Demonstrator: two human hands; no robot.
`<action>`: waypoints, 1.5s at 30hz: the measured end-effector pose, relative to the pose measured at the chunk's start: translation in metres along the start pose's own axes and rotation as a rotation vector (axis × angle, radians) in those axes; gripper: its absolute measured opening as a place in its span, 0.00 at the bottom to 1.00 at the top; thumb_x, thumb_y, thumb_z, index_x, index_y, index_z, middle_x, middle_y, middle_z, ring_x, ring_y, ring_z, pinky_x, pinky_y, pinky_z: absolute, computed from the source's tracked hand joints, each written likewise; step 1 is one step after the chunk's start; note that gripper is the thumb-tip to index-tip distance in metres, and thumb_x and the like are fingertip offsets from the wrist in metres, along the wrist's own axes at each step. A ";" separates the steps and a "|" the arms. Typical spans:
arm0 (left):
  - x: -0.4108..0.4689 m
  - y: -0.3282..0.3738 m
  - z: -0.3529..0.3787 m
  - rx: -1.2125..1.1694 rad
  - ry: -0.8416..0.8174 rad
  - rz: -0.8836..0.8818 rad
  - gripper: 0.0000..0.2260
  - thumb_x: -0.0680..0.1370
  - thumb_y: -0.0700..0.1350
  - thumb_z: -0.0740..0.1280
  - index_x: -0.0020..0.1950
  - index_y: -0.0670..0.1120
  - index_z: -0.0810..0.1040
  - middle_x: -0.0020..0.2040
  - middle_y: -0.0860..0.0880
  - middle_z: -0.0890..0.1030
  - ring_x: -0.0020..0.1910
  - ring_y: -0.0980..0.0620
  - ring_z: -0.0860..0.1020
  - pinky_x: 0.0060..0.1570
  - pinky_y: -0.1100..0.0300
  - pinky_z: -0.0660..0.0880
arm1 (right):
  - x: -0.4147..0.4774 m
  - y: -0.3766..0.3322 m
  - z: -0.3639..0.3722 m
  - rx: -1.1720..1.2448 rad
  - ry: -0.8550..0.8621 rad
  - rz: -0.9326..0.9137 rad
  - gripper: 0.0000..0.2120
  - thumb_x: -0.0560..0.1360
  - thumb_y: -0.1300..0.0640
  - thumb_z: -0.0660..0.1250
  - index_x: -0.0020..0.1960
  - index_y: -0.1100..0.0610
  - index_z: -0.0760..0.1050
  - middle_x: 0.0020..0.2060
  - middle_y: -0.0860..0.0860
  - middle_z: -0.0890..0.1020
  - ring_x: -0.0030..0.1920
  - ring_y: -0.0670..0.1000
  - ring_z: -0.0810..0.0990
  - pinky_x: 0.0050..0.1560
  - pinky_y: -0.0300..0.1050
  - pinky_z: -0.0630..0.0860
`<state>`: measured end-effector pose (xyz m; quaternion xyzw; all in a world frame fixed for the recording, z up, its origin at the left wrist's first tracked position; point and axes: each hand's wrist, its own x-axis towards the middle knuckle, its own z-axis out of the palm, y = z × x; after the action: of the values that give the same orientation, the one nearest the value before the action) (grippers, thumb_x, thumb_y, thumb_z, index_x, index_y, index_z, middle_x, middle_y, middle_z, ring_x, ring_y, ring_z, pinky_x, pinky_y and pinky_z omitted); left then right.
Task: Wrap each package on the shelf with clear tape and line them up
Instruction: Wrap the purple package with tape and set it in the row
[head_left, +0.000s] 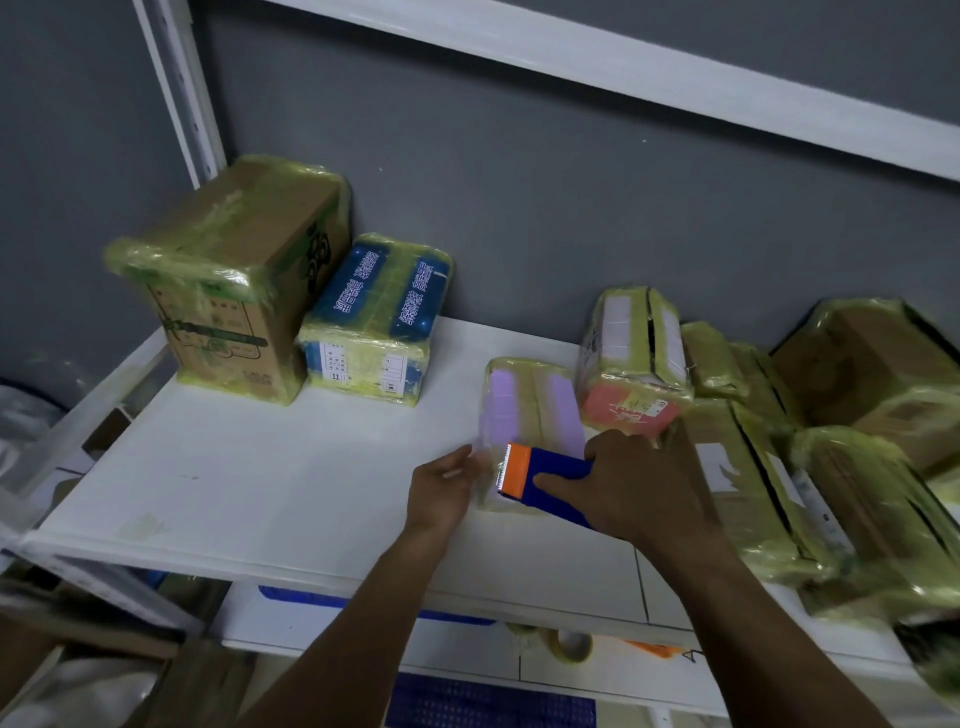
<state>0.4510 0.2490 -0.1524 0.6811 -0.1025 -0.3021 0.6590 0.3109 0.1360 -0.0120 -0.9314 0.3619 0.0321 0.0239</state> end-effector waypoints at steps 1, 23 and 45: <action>0.001 0.001 0.001 0.071 0.010 0.035 0.05 0.78 0.52 0.72 0.51 0.60 0.78 0.40 0.69 0.78 0.36 0.67 0.78 0.39 0.73 0.71 | 0.000 0.001 0.000 -0.002 -0.002 -0.002 0.26 0.74 0.26 0.63 0.46 0.50 0.70 0.33 0.43 0.68 0.31 0.39 0.65 0.36 0.35 0.53; 0.037 0.019 -0.022 0.623 -0.463 0.785 0.21 0.76 0.53 0.73 0.68 0.50 0.80 0.70 0.57 0.76 0.71 0.61 0.71 0.69 0.63 0.70 | 0.018 0.031 0.017 0.100 -0.016 0.006 0.27 0.69 0.23 0.66 0.35 0.47 0.69 0.30 0.42 0.73 0.31 0.40 0.72 0.35 0.31 0.55; 0.035 0.007 -0.011 0.604 -0.381 0.724 0.25 0.73 0.51 0.79 0.68 0.48 0.80 0.65 0.55 0.81 0.60 0.56 0.80 0.63 0.60 0.77 | 0.003 0.053 -0.002 0.185 0.023 0.090 0.27 0.66 0.27 0.74 0.41 0.50 0.73 0.37 0.43 0.79 0.36 0.42 0.78 0.37 0.36 0.73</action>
<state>0.4868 0.2387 -0.1557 0.6949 -0.5331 -0.1299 0.4648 0.2769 0.0947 -0.0111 -0.9083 0.4050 -0.0110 0.1042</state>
